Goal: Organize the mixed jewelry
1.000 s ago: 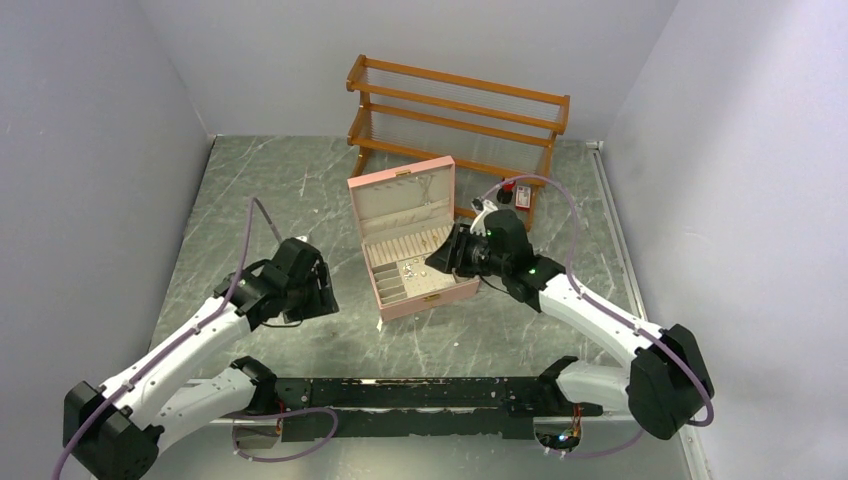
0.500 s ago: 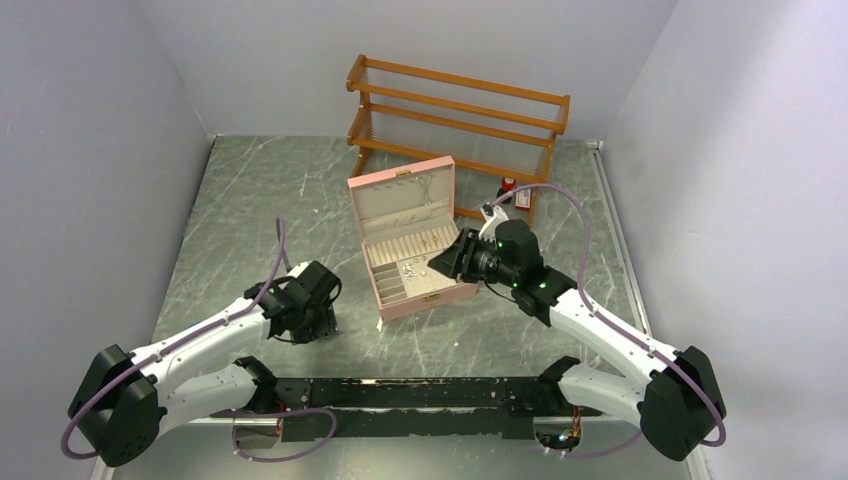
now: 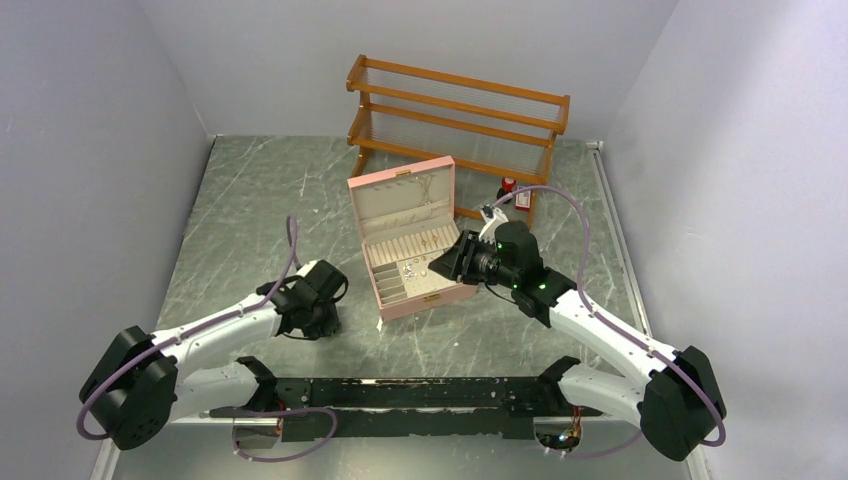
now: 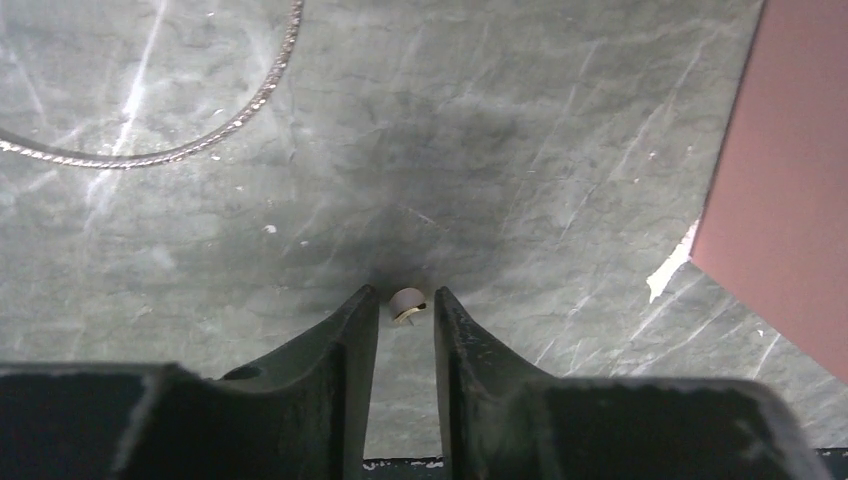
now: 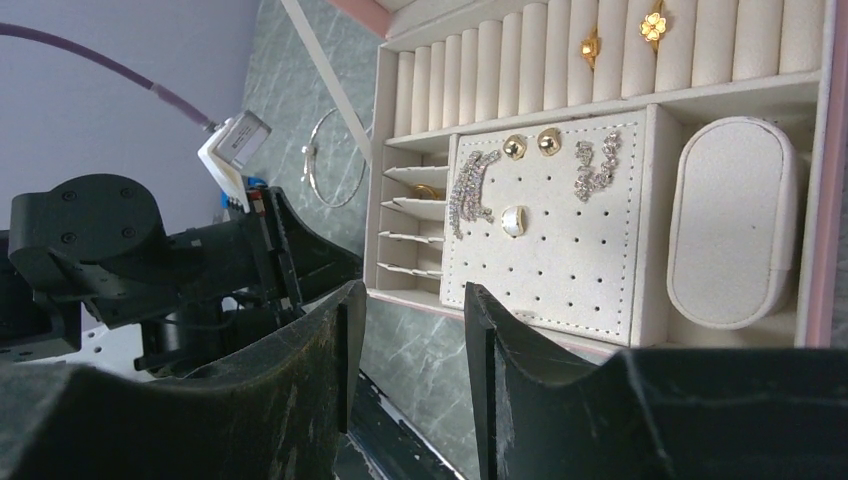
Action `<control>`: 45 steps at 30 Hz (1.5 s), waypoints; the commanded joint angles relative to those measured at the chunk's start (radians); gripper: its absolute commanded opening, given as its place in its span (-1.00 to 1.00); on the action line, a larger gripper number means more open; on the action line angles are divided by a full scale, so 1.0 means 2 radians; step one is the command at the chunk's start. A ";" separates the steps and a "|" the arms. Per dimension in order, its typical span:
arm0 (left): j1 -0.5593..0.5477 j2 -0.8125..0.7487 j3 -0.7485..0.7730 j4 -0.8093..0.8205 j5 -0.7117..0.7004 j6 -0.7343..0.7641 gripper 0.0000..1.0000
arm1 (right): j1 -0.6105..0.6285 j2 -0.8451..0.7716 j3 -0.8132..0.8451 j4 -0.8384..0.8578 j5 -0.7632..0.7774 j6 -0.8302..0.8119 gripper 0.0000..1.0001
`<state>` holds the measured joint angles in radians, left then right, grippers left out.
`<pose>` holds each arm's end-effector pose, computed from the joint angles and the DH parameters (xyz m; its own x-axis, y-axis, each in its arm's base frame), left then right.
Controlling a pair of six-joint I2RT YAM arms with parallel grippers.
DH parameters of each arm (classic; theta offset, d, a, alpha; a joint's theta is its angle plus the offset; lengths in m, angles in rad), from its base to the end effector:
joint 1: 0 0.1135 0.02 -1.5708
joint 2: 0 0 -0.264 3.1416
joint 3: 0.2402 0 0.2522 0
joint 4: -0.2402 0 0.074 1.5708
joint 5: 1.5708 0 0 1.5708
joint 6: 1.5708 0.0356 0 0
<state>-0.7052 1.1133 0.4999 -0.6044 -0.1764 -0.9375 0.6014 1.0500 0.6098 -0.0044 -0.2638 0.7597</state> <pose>0.1380 -0.1093 0.1561 -0.9000 -0.2760 -0.3373 -0.2256 0.9572 -0.1812 0.1874 0.1398 0.2458 -0.7670 0.2801 -0.5773 -0.2925 0.6482 0.7031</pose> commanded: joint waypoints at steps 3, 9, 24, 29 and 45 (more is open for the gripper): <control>-0.004 0.014 0.007 0.039 0.030 0.027 -0.38 | 0.001 -0.002 -0.008 0.014 0.000 0.003 -0.10; -0.004 0.028 0.019 0.061 0.066 0.063 -0.42 | 0.001 0.002 -0.008 0.014 -0.001 0.004 -0.10; -0.004 0.046 0.026 0.028 0.045 0.071 -0.37 | 0.002 0.003 -0.015 0.016 -0.001 0.007 -0.10; -0.004 0.043 0.026 0.028 0.044 0.075 -0.44 | 0.001 0.002 -0.016 0.017 -0.002 0.008 -0.11; -0.005 0.060 0.034 0.019 0.035 0.089 -0.36 | 0.001 -0.004 -0.019 0.014 -0.004 0.010 -0.11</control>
<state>-0.7086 1.2160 0.5499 -0.5262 -0.0723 -0.7666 0.6014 1.0573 0.5888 0.0032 -0.2657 0.7784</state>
